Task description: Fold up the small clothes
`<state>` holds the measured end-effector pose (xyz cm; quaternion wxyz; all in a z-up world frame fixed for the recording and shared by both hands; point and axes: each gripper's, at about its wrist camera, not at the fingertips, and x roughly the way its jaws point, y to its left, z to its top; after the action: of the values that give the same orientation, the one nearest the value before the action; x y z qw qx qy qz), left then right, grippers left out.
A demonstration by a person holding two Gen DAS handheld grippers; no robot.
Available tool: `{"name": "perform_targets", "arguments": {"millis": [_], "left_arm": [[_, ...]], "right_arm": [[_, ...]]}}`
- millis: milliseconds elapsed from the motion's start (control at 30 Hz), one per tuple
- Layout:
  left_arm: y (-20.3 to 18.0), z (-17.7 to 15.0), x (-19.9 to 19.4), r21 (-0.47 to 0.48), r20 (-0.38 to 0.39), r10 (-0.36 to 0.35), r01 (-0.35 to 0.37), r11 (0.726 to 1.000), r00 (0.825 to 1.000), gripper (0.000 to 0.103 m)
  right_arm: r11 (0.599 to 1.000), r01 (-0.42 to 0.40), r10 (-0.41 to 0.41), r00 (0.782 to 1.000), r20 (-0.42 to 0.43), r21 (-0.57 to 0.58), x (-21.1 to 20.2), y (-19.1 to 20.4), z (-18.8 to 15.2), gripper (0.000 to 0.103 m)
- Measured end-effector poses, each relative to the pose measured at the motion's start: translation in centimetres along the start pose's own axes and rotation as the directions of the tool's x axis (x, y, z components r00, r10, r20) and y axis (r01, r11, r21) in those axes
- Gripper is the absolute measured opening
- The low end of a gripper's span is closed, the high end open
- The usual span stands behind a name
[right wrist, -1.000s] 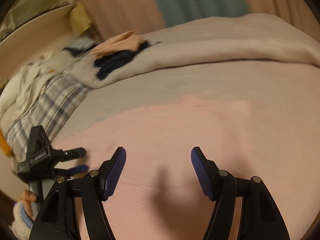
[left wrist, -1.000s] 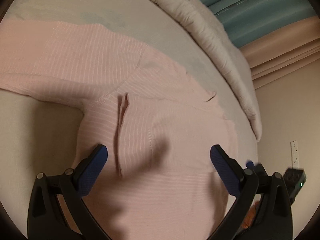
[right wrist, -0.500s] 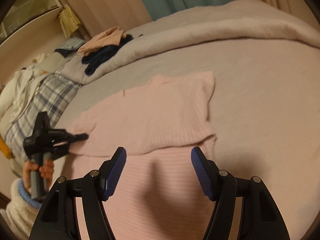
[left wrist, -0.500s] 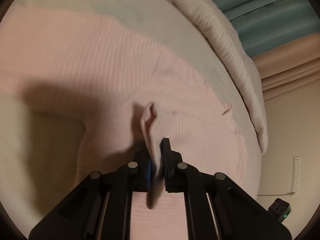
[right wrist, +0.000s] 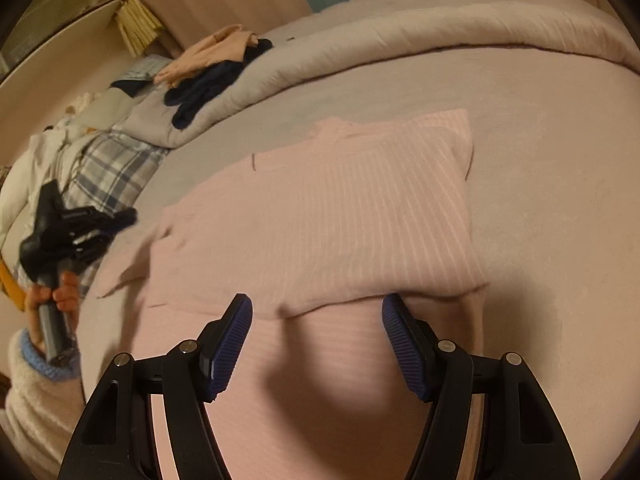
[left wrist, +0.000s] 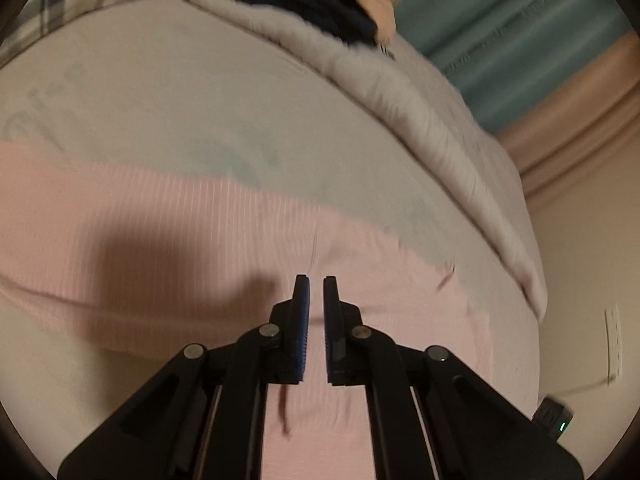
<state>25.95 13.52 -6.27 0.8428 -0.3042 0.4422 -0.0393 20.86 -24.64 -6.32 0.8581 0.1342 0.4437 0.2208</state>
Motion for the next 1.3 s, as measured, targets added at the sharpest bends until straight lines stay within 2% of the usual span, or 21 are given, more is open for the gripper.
{"name": "perform_targets", "arguments": {"millis": [67, 100, 133, 267, 367, 433, 500, 567, 667, 700, 733, 767, 800, 867, 933, 1033, 1133, 1233, 1300], "left_arm": [[0.3, -1.0, 0.6, 0.012, -0.058, -0.009, 0.01, 1.0, 0.998, 0.027], [0.5, -1.4, 0.9, -0.001, -0.08, -0.017, 0.017, 1.0, 0.997, 0.044], [0.9, -2.0, 1.3, -0.025, -0.106, -0.044, 0.042, 0.999, 0.993, 0.053], [1.7, -3.4, 2.2, -0.08, -0.154, -0.1, 0.088, 0.993, 0.983, 0.052], [1.2, -3.8, 2.9, -0.077, -0.184, -0.138, 0.125, 0.989, 0.973, 0.051], [0.8, -4.0, 3.4, -0.073, -0.211, -0.186, 0.175, 0.982, 0.96, 0.051], [0.9, -3.8, 4.1, -0.086, -0.209, -0.212, 0.198, 0.976, 0.955, 0.051], [1.8, -3.8, 4.2, -0.129, -0.199, -0.289, 0.267, 0.955, 0.937, 0.051], [2.1, -3.8, 4.5, -0.176, -0.193, -0.339, 0.307, 0.935, 0.921, 0.049], [1.9, -3.8, 4.5, -0.173, -0.19, -0.331, 0.3, 0.938, 0.924, 0.036], [1.5, -3.8, 4.7, -0.157, -0.195, -0.297, 0.269, 0.95, 0.935, 0.015], [1.1, -3.8, 4.9, -0.144, -0.198, -0.272, 0.246, 0.958, 0.942, 0.006], [0.8, -3.8, 4.9, -0.132, -0.194, -0.247, 0.224, 0.965, 0.949, 0.005], [0.1, -3.5, 4.5, -0.08, -0.156, -0.152, 0.141, 0.987, 0.976, 0.004], [-0.6, -2.5, 3.4, -0.038, -0.088, -0.107, 0.104, 0.994, 0.99, 0.005], [-1.4, -0.6, 1.5, -0.011, 0.001, -0.121, 0.121, 0.993, 0.993, 0.005], [-1.9, 0.8, 0.4, 0.014, 0.05, -0.079, 0.079, 0.997, 0.996, 0.005], [-1.4, 1.6, 0.6, 0.015, 0.055, -0.065, 0.064, 0.998, 0.996, 0.005], [-0.8, 1.6, 1.6, 0.016, 0.018, -0.05, 0.049, 0.999, 0.999, 0.007]], "right_arm": [[1.0, 0.006, -0.006, 1.0, 0.002, -0.004, -0.4, -0.1, -0.3, 0.068], [1.0, 0.003, -0.003, 1.0, 0.002, -0.004, -0.6, -0.2, -0.3, 0.068], [1.0, 0.002, -0.002, 1.0, 0.003, -0.001, -0.6, -0.3, -0.4, 0.068], [1.0, 0.0, 0.0, 1.0, 0.001, 0.012, -0.6, -0.6, -0.4, 0.068], [1.0, -0.003, 0.003, 1.0, 0.001, 0.016, -0.5, -0.6, -0.5, 0.068], [1.0, -0.005, 0.005, 1.0, 0.003, 0.021, -0.5, -0.7, -0.6, 0.068], [0.999, -0.007, 0.006, 1.0, 0.002, 0.033, -0.5, -0.9, -0.7, 0.068], [0.999, -0.012, 0.011, 1.0, 0.004, 0.038, -0.5, -1.0, -0.7, 0.068], [0.999, -0.011, 0.011, 1.0, 0.007, 0.032, -0.6, -1.0, -0.8, 0.068], [0.999, -0.008, 0.008, 1.0, 0.007, 0.031, -0.5, -1.0, -0.8, 0.068], [0.999, -0.005, 0.005, 1.0, 0.007, 0.034, -0.4, -1.1, -0.8, 0.068], [0.999, -0.008, 0.007, 1.0, 0.008, 0.04, -0.3, -1.2, -0.8, 0.068], [0.999, -0.01, 0.009, 1.0, 0.008, 0.044, -0.4, -1.2, -0.9, 0.068], [0.999, -0.021, 0.021, 1.0, 0.012, 0.05, -0.3, -1.4, -1.0, 0.068], [0.998, -0.033, 0.033, 0.999, 0.019, 0.045, -0.2, -1.5, -0.7, 0.068], [0.999, -0.028, 0.026, 0.999, 0.039, 0.044, 0.3, -1.6, 0.2, 0.068], [0.999, 0.011, -0.014, 0.999, 0.051, 0.053, 1.2, -1.6, 0.9, 0.068], [0.997, 0.011, -0.016, 0.998, 0.065, 0.071, 1.3, -1.6, 0.7, 0.068], [0.996, 0.014, -0.021, 0.997, 0.081, 0.083, 1.1, -1.9, 0.4, 0.068]]}}
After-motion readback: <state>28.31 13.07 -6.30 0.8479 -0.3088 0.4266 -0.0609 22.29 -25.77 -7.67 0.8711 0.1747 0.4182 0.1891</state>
